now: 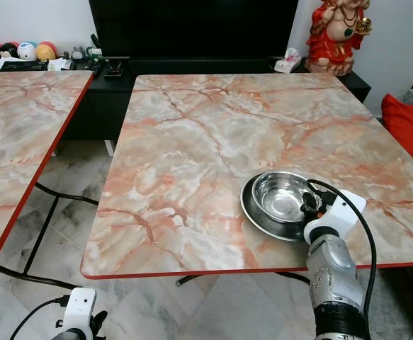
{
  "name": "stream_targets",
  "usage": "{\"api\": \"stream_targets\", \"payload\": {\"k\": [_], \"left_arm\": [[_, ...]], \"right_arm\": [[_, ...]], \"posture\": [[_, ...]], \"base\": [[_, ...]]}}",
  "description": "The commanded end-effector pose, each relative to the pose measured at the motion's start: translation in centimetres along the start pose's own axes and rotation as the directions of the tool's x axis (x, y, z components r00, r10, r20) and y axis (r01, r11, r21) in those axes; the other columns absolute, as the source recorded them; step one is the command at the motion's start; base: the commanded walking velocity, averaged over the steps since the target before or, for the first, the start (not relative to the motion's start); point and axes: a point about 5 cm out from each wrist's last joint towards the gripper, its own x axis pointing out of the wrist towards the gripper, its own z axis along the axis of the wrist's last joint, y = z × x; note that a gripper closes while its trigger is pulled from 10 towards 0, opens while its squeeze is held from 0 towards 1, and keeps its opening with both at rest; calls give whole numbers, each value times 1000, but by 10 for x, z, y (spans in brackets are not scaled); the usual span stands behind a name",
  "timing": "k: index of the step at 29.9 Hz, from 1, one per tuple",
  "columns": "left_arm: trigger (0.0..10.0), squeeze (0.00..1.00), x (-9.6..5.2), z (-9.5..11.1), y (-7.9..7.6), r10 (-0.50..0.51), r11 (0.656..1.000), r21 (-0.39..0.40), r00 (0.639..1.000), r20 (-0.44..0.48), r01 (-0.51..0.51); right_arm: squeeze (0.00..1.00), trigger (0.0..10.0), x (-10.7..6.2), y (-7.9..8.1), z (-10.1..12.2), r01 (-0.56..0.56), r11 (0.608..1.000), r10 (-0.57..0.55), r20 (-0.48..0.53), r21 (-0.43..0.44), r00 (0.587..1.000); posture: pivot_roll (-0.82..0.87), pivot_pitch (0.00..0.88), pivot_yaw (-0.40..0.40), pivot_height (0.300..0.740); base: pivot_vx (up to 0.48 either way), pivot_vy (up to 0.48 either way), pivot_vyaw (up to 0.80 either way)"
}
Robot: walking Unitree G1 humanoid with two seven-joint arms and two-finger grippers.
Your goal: Setting the table
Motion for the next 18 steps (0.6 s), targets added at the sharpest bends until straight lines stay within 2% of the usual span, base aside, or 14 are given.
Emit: {"api": "stream_targets", "payload": {"k": [1,2,3,4,5,6,8,9,10,11,12,18], "left_arm": [[10000,0,1,1,-1,-2,1000,19,1000,-4,2],[10000,0,1,1,-1,-3,1000,19,1000,-3,3],[10000,0,1,1,-1,-3,1000,19,1000,-3,3],[10000,0,1,2,-1,-3,1000,18,1000,-3,3],[10000,0,1,2,-1,-3,1000,18,1000,-3,3],[10000,0,1,2,-1,-3,1000,18,1000,-2,3],[10000,0,1,2,-1,-3,1000,18,1000,-2,3],[10000,0,1,2,-1,-4,1000,17,1000,-1,4],[10000,0,1,2,-1,-4,1000,16,1000,-1,4],[10000,0,1,2,-1,-4,1000,16,1000,-2,4],[10000,0,1,2,-2,-4,1000,16,1000,-2,4],[10000,0,1,1,-1,-2,1000,17,1000,-5,2]], "right_arm": [[0,10000,2,-1,4,7,1000,-6,9,-24,1000],[0,10000,2,-1,5,8,1000,-7,9,-25,1000],[376,10000,2,-2,5,20,999,-19,15,-26,1000],[808,10000,2,-3,5,25,999,-25,17,-29,1000],[808,10000,2,-4,5,29,999,-28,18,-30,999],[894,10000,2,-4,6,28,999,-27,20,-31,999],[886,10000,2,-4,7,27,999,-26,21,-37,999],[820,10000,3,-4,7,28,999,-28,22,-40,999],[451,10000,3,-4,8,33,998,-32,22,-45,999],[451,10000,2,-5,8,36,998,-35,22,-49,999],[0,10000,2,-5,8,40,998,-39,23,-52,999],[0,10000,2,-4,5,37,997,-36,10,-62,999]], "posture": [[55,0,-21,740],[55,0,-21,740],[55,0,-21,740],[55,0,-21,740],[55,0,-21,740],[55,0,-21,740],[54,0,-21,740],[54,0,-22,740],[54,0,-21,740],[54,0,-22,740],[55,0,-22,740],[55,0,-21,740]], "base": [[0,0,0],[0,0,0],[0,0,0],[0,0,0],[0,0,0],[0,0,0],[0,0,0],[0,0,0],[0,0,0],[0,0,0],[0,0,0],[0,0,0]]}}
